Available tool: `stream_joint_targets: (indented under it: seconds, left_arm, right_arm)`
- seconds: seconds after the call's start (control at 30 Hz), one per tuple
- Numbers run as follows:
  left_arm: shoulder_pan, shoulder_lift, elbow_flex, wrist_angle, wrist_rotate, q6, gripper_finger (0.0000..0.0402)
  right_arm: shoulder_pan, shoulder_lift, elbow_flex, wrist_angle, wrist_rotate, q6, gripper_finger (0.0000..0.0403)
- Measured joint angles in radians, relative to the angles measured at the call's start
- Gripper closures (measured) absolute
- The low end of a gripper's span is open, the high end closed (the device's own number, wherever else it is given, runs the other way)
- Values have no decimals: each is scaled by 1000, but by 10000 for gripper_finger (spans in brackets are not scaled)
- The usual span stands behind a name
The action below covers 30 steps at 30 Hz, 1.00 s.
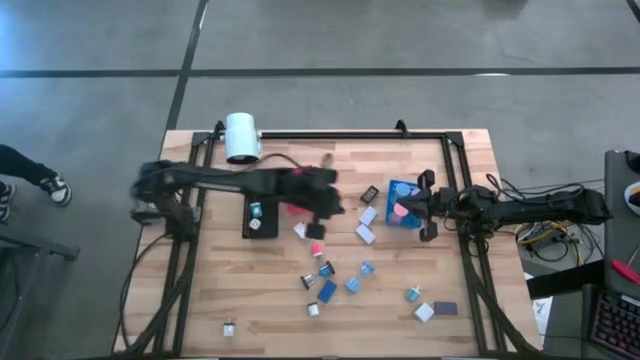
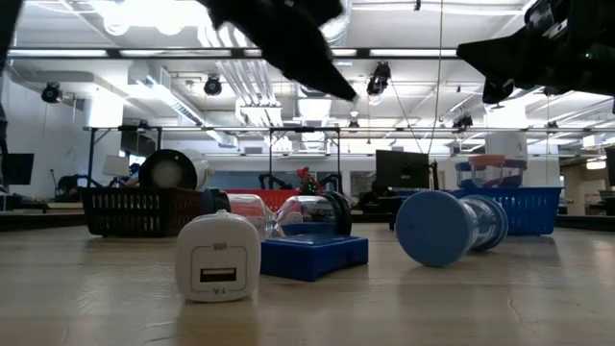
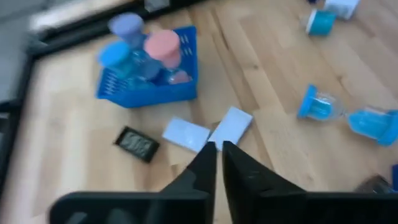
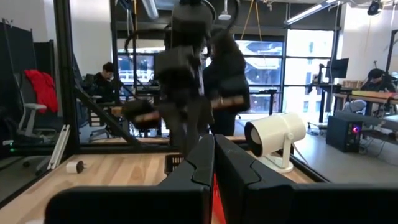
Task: Pick & Place Office items
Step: Put the bottom right white digital clock into the red bin
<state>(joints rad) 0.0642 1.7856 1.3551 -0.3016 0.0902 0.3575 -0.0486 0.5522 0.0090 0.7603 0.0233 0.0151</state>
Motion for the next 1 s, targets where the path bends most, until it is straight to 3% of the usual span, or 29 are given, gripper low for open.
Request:
stream_joint_targets:
  seconds: [0.27,0.47,0.57,0.7,1.0]
  left_arm:
    - [-11,340,317,-193,170,86,241]
    - [-40,478,483,-310,168,227,139]
    - [-54,530,553,-320,93,267,105]
    - [-56,588,635,-395,70,340,83]
    - [-52,669,696,-422,66,454,87]
  right_arm:
    - [0,0,0,-34,0,0,394]
    - [0,1,0,-59,2,-16,394]
    - [0,1,0,-63,2,-19,394]
    - [0,0,0,-66,3,-23,394]
    - [0,0,1,-70,3,-27,394]
